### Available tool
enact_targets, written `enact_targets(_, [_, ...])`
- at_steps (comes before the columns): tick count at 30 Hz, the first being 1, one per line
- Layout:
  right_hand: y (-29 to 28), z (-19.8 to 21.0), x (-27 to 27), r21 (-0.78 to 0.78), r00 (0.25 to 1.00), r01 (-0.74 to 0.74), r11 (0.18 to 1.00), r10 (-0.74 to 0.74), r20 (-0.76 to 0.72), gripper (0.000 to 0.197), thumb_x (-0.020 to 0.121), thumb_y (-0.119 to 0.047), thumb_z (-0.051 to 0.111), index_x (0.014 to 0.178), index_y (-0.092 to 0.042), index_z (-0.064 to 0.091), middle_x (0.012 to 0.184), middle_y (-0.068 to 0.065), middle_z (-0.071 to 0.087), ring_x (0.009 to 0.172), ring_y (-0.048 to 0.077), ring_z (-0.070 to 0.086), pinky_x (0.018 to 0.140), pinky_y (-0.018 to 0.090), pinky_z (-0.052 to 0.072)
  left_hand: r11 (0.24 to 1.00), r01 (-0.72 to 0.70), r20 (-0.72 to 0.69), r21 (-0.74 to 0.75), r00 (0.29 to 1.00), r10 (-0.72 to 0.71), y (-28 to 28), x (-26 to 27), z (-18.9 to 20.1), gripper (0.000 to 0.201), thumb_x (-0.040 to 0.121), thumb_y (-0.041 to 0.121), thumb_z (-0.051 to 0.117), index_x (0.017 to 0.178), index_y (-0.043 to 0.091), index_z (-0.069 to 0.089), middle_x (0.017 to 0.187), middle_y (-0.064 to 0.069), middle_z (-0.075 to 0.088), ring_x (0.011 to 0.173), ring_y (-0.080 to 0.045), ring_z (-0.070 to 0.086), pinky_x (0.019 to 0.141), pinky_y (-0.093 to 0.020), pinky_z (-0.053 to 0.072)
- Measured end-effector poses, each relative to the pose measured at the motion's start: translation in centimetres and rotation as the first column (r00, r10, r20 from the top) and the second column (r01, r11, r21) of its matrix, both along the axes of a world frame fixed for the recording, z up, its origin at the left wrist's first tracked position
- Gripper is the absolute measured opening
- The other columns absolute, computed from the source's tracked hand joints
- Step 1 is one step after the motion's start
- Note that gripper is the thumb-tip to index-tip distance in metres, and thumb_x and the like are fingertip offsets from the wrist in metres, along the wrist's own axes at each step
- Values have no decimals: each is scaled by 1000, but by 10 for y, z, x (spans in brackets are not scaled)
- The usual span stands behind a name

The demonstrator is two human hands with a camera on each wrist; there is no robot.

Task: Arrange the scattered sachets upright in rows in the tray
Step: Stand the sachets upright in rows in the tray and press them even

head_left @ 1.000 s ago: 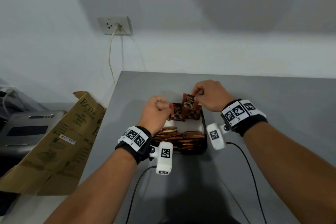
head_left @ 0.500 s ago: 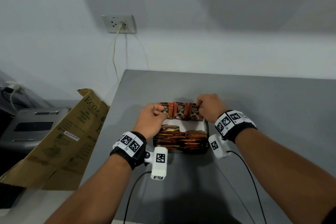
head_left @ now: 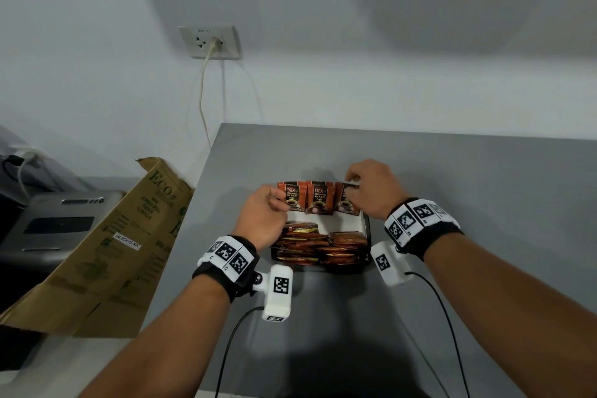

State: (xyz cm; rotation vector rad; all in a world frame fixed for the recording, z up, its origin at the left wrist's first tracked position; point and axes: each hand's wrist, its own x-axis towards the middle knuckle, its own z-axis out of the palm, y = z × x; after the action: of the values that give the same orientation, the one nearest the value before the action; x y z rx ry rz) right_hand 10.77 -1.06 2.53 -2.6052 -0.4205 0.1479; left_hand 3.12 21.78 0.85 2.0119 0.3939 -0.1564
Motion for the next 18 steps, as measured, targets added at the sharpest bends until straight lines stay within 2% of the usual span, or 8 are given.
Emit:
enact_targets(2, [14, 9, -9, 18, 981, -141, 990, 142, -135, 19, 87, -24, 70, 106, -19, 72, 103, -4, 67, 95, 14, 64, 83, 27, 52, 1000, -6, -4, 7, 1000, 6, 2, -1, 0, 37, 82, -9, 53, 98, 24, 56, 88, 1, 68, 86, -14, 64, 82, -33, 54])
enact_targets(4, [32, 12, -19, -34, 920, -313, 949, 294, -259, 34, 87, -35, 70, 119, -23, 68, 112, -8, 66, 100, 11, 62, 86, 25, 49, 1000, -9, 0, 5, 1000, 9, 3, -1, 0, 37, 81, -8, 58, 98, 24, 56, 89, -1, 67, 84, -15, 63, 80, -33, 53])
enact_targets(6, [47, 10, -26, -93, 876, -419, 903, 375, -304, 47, 86, -40, 70, 129, -22, 63, 120, -5, 64, 105, 13, 60, 89, 27, 47, 1000, -12, 1, -13, 1000, 12, 5, -2, -1, 37, 81, -7, 61, 98, 25, 55, 90, -3, 66, 83, -16, 62, 77, -32, 53])
enact_targets(8, [57, 7, -28, -119, 856, -454, 883, 396, -333, 52, 86, -38, 71, 133, -19, 60, 126, -1, 63, 111, 16, 59, 94, 29, 46, 999, -24, 13, -42, 1000, 24, 8, -5, -3, 38, 80, -7, 63, 96, 26, 55, 89, -4, 64, 83, -17, 61, 76, -30, 52])
enact_targets(11, [64, 5, -28, -129, 853, -451, 883, 384, -355, 45, 89, -26, 69, 133, -18, 60, 126, 1, 63, 110, 17, 59, 94, 28, 46, 997, -48, 19, -62, 999, 49, 12, -10, -5, 36, 83, -6, 62, 95, 27, 54, 88, -3, 63, 83, -16, 60, 80, -32, 52])
enact_targets(15, [71, 1, -28, -168, 868, -454, 875, 391, -306, 35, 89, -24, 66, 124, -21, 63, 116, 0, 66, 103, 18, 61, 94, 34, 51, 994, -84, 24, -76, 996, 86, 18, -18, -9, 29, 88, -1, 62, 93, 27, 54, 87, -2, 64, 84, -15, 60, 76, -27, 48])
enact_targets(18, [74, -4, -28, -190, 883, -443, 876, 391, -258, 21, 90, -21, 63, 111, -24, 65, 108, -1, 67, 98, 19, 63, 86, 34, 52, 991, -106, -1, -87, 994, 106, 20, -22, -13, 28, 88, 1, 62, 94, 27, 55, 87, 0, 64, 87, -17, 62, 83, -31, 50])
